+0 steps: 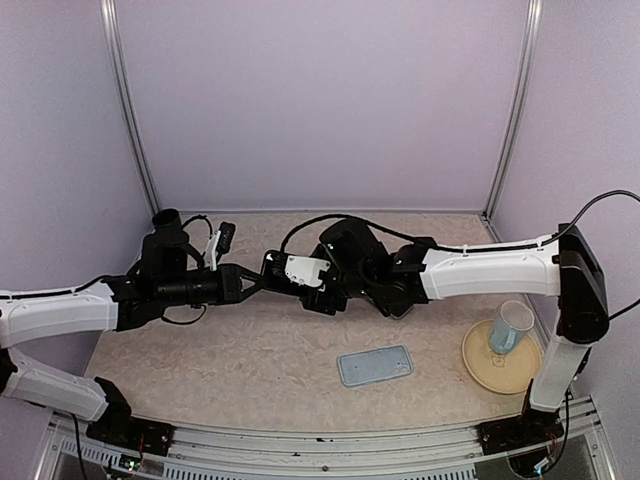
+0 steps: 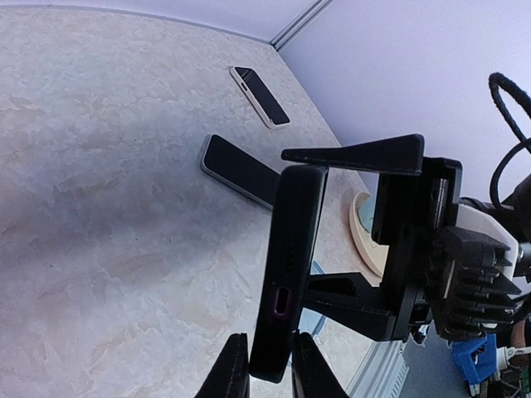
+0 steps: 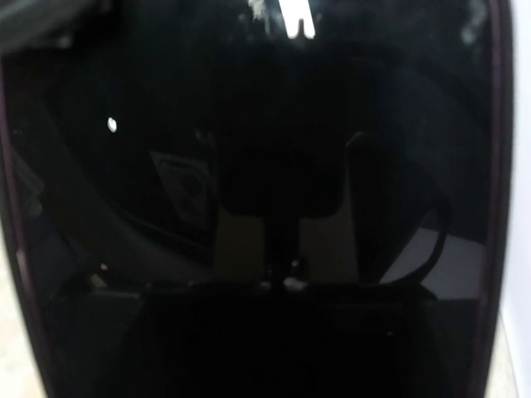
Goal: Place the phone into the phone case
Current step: Press the phone with the phone case.
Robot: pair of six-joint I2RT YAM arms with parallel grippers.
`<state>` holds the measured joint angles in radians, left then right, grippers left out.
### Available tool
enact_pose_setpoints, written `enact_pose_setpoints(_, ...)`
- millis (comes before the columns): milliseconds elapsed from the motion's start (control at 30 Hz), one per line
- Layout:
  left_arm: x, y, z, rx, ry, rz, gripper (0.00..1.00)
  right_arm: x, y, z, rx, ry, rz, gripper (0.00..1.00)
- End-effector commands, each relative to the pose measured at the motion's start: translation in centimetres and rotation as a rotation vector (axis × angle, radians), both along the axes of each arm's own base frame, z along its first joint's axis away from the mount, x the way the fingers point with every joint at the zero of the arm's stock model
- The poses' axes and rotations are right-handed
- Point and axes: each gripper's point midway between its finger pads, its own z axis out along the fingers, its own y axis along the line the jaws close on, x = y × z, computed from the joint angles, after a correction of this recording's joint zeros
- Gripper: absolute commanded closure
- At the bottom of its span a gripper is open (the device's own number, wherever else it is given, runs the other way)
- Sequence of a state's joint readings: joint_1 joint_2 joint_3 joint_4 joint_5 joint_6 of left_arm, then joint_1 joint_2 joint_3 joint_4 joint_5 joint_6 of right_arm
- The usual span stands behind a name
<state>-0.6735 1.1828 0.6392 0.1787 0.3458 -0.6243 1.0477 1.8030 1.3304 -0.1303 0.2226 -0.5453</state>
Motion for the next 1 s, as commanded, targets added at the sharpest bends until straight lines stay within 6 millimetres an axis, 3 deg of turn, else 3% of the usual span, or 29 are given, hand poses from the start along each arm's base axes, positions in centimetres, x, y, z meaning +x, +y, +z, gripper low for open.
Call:
enact_pose_setpoints(0, 0.4, -0.5, 1.8, -0.031, -0.045, -0.015, 0.82, 0.9, 1.2, 2.2, 0.05, -0.047, -0.019, 0.55)
enact_pose_setpoints(167, 0.8, -0.2, 1.2, -0.015, -0.032, 0.01, 1.0, 0.9, 1.3, 1.8, 0.031, -0.059, -0.03, 0.55)
enact_pose_setpoints(400, 2.0, 0.9, -0.7, 0.058, 0.025, 0.111, 1.0, 1.3, 1.3, 1.1, -0.012, -0.092, -0.063, 0.56)
enact_pose_setpoints(600, 1.9, 1.1, -0.9, 0.055, 0.032, 0.121, 0.99, 1.2, 1.7, 1.0, 0.001, -0.077, -0.066, 0.57)
enact_pose_setpoints(767, 1.8, 1.5, 0.1, 0.029, 0.003, 0.135, 0.71, 1.2, 1.8, 1.1, 0.013, -0.059, -0.067, 0.57)
enact_pose_setpoints(967, 1.8, 2.6, 2.0, 0.004, -0.048, 0.164, 0.51, 1.7, 1.6, 0.9, 0.027, -0.022, -0.083, 0.57)
